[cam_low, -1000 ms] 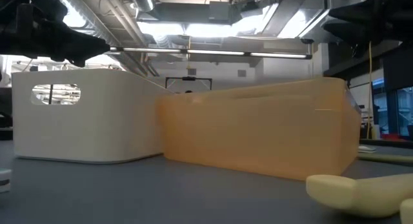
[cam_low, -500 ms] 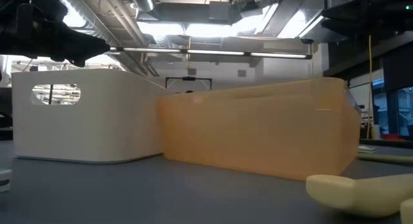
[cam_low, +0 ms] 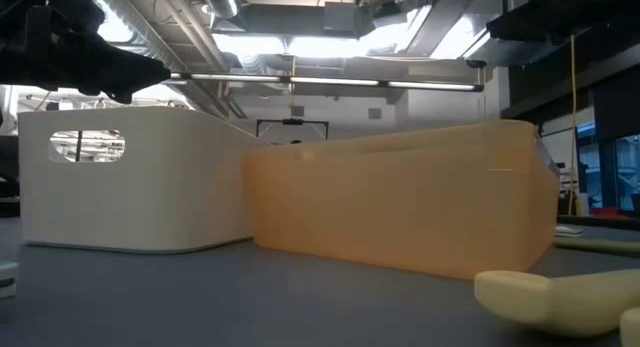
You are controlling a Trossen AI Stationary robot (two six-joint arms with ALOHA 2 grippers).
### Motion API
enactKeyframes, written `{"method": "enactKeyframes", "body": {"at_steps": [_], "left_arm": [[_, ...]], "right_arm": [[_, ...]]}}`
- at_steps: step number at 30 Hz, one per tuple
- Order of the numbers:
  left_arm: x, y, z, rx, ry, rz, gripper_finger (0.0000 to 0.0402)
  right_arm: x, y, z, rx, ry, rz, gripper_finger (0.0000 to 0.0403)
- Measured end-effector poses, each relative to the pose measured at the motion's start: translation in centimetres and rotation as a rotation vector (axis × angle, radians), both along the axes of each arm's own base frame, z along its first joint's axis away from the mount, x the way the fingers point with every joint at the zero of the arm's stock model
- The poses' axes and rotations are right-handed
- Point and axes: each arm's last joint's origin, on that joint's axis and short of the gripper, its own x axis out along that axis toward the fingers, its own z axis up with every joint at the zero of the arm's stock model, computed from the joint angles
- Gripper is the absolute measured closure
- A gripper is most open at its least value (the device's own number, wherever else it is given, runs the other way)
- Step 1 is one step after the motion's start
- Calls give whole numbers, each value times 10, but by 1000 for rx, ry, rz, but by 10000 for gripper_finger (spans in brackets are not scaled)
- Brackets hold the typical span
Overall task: Sort silverware by color (type)
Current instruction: Put the yellow knife into the blue bin
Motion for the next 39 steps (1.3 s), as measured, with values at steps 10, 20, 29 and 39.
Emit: {"method": "enactKeyframes", "body": {"at_steps": [10,20,29,39], "left_arm": [[0,0,0,0,0,0,279],[0,0,0,0,0,1,279],[0,0,0,-1,0,0,279],[0,0,0,-1,0,0,279]], "right_arm": [[-1,-2,24,-5,78,-25,210],[18,-20,24,19,150,21,210],[47,-66,-3,79,380,-94,210],[61,-122,-52,217,639,-9,210]]}}
